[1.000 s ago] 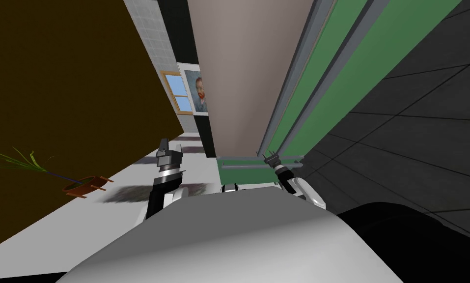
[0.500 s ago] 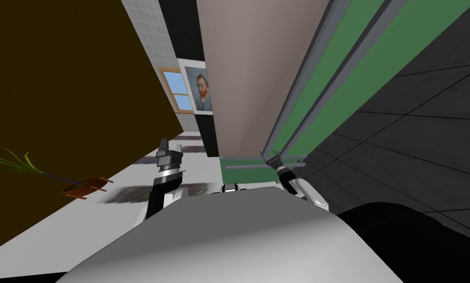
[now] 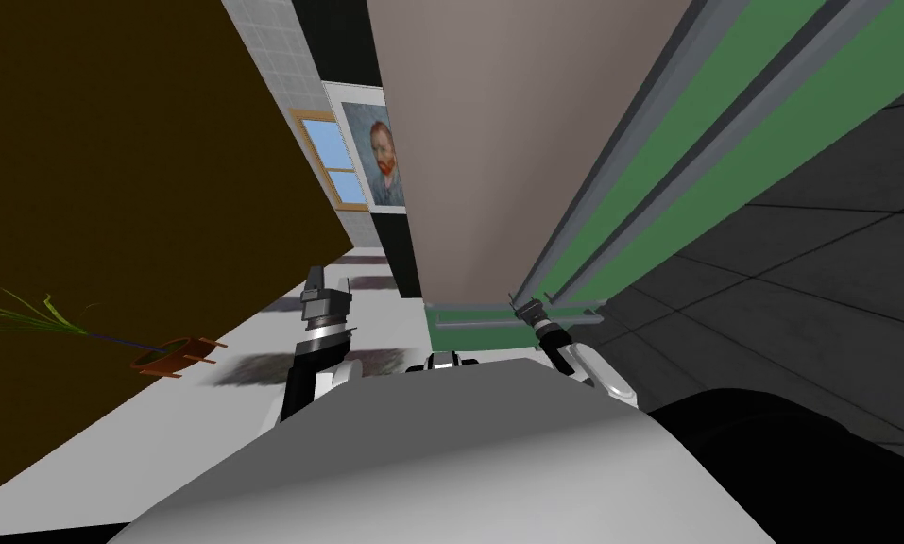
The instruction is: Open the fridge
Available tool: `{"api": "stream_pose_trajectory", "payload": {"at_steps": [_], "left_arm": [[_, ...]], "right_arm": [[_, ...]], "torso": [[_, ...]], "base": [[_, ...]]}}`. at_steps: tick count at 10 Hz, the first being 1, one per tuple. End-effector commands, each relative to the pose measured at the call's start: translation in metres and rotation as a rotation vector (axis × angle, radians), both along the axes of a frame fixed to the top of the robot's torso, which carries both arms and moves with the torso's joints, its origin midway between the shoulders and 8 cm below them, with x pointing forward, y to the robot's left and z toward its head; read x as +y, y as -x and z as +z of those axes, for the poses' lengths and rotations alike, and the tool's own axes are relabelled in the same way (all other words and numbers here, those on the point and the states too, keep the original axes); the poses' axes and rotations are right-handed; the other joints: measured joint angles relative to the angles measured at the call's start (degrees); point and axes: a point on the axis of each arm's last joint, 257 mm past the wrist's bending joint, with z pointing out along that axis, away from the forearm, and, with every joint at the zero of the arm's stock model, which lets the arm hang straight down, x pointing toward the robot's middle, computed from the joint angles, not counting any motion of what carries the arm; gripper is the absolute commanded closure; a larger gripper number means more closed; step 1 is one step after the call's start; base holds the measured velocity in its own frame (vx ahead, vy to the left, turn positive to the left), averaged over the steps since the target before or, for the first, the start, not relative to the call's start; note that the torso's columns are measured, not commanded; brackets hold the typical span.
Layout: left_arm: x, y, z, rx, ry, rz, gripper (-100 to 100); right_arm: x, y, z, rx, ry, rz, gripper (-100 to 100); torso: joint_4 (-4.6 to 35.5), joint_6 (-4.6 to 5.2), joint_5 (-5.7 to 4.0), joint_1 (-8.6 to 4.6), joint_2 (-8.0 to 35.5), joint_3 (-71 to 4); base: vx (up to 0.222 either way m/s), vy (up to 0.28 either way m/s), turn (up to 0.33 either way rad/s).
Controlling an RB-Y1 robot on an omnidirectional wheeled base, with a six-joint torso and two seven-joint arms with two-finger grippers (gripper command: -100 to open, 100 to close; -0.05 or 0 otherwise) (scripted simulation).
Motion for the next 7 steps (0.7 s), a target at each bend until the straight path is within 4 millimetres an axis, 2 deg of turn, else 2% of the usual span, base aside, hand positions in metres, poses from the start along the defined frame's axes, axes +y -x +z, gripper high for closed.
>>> {"api": "stream_pose_trajectory", "payload": {"at_steps": [1,7], "left_arm": [[0.000,0.000,0.000,0.000,0.000,0.000,0],[0.000,0.000,0.000,0.000,0.000,0.000,0]], "right_arm": [[-0.016,0.004,0.001,0.001,-0.001,-0.050,100],[-0.063,0.022,0.003,0.003,-0.001,-0.199,100]], "torso": [[0.08,0.23,0.19,0.54,0.24,0.10],[0.16,-0.03,0.32,0.54,0.03,-0.06]], "base": [[-0.057,0.186,-0.172],[-0.084,0.218,-0.136]]}}
